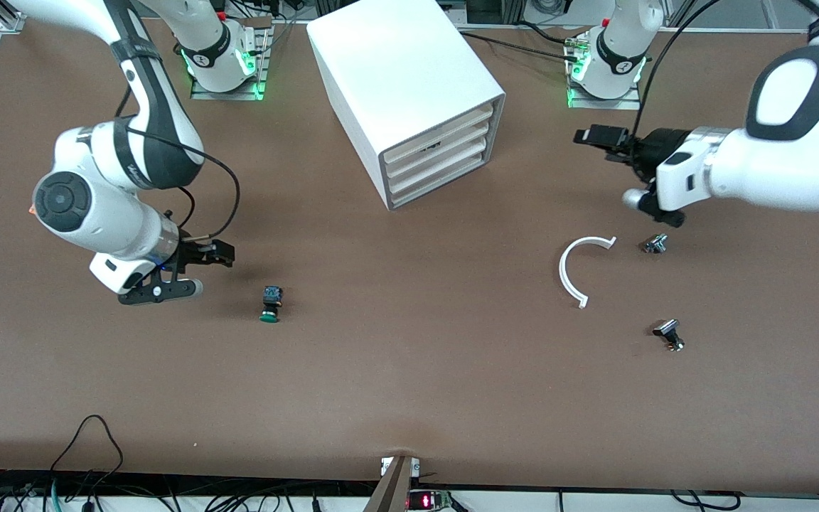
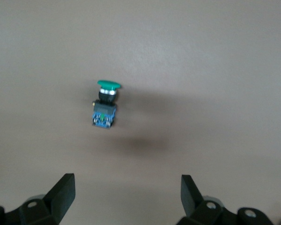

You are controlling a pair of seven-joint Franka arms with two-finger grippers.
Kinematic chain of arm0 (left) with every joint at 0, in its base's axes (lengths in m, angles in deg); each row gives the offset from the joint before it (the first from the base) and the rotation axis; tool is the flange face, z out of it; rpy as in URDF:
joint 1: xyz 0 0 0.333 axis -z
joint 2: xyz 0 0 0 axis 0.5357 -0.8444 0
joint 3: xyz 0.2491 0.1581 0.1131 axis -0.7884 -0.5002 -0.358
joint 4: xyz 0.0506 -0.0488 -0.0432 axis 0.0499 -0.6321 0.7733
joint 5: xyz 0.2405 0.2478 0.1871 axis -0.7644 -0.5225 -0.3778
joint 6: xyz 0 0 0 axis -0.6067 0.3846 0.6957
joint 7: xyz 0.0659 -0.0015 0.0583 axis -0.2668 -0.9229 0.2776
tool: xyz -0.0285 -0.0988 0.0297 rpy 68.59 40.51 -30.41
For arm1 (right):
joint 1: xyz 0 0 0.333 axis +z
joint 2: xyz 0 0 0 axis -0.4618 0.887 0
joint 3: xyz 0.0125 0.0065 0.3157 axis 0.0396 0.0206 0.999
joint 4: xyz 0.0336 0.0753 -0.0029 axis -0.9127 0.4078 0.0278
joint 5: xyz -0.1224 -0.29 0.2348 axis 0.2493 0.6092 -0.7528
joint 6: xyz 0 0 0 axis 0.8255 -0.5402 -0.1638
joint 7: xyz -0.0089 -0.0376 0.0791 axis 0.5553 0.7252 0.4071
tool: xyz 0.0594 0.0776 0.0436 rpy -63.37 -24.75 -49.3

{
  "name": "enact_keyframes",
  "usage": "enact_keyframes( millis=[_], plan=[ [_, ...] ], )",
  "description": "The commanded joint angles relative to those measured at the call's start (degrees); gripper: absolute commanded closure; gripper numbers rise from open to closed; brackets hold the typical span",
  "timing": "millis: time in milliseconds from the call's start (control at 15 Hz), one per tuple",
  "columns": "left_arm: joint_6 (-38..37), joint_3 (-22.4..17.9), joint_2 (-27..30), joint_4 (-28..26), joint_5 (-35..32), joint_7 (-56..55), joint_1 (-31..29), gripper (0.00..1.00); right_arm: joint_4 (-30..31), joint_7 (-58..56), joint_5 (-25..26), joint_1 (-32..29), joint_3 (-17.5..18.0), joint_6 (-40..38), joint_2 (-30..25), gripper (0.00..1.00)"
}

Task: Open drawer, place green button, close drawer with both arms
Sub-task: 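Lower the right gripper onto the green button while the left gripper reaches the drawer, then grasp the green button with the right gripper while the left gripper grips the drawer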

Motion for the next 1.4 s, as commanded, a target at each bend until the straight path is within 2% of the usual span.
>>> enact_keyframes(
  millis=[0,67,267,400,600,733,867,1000,1133,1200,1333],
  plan=[
    [5.8,3.9,-5.6,1.1,2.8,9.9,-0.1,0.00,0.8,0.5,-3.6,0.7,0.6,5.2,2.3,0.00],
    [10.2,5.3,-6.4,0.0,2.9,14.7,-0.1,0.00,0.8,1.2,-5.5,1.2,0.7,7.0,3.7,0.00],
    [22.3,8.6,-8.4,-5.7,5.0,27.4,-0.3,0.00,1.7,1.2,-5.8,2.5,0.7,15.8,7.9,0.00],
    [27.7,9.5,-7.1,-11.5,11.4,30.7,-0.5,0.00,1.7,1.1,-5.8,3.0,0.7,20.1,11.2,0.00],
    [38.3,12.2,-4.5,-22.4,25.0,43.0,-0.5,0.01,1.8,1.3,-5.8,3.2,0.7,23.3,14.1,0.00],
    [41.5,14.1,-4.6,-27.2,34.2,51.3,-0.5,0.01,2.1,1.3,-5.9,3.2,0.7,23.4,15.0,0.00],
    [41.6,14.7,-5.3,-30.5,40.5,57.7,-0.5,0.01,2.5,1.3,-5.9,3.2,0.7,24.7,16.0,0.02],
    [40.3,14.6,-6.1,-31.4,41.2,57.2,-1.2,0.00,2.5,2.6,-5.9,3.4,0.7,24.8,16.2,0.08],
    [41.4,14.9,-12.5,-30.0,41.9,57.7,-0.3,0.01,2.4,3.4,-5.9,4.5,0.7,24.8,16.2,0.27],
    [41.5,15.0,-12.6,-29.9,41.9,57.8,-0.2,0.01,2.3,3.4,-5.9,4.5,0.7,24.8,16.2,0.38],
    [41.2,15.0,-12.8,-30.0,41.8,57.8,-0.2,0.01,2.1,3.4,-5.9,4.6,0.7,24.5,16.2,0.69]
  ],
)
